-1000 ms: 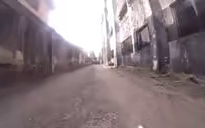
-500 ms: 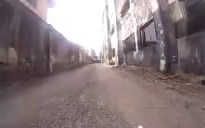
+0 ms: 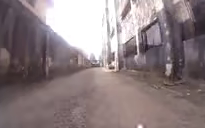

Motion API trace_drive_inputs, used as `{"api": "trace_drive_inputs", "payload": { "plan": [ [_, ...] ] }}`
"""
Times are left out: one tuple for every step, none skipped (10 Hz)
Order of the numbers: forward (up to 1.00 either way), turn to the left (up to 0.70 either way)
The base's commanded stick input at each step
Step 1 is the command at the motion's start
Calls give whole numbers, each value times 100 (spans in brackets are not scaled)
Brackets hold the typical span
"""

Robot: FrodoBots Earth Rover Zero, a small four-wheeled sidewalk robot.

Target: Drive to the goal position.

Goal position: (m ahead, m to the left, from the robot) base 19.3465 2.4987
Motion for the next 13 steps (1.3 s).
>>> {"api": "trace_drive_inputs", "payload": {
  "plan": [
    [70,0],
    [70,0],
    [70,0],
    [70,0],
    [70,0],
    [70,0],
    [70,0],
    [70,0],
    [70,0],
    [70,0],
    [70,0],
    [70,0],
    [70,0]
  ]
}}
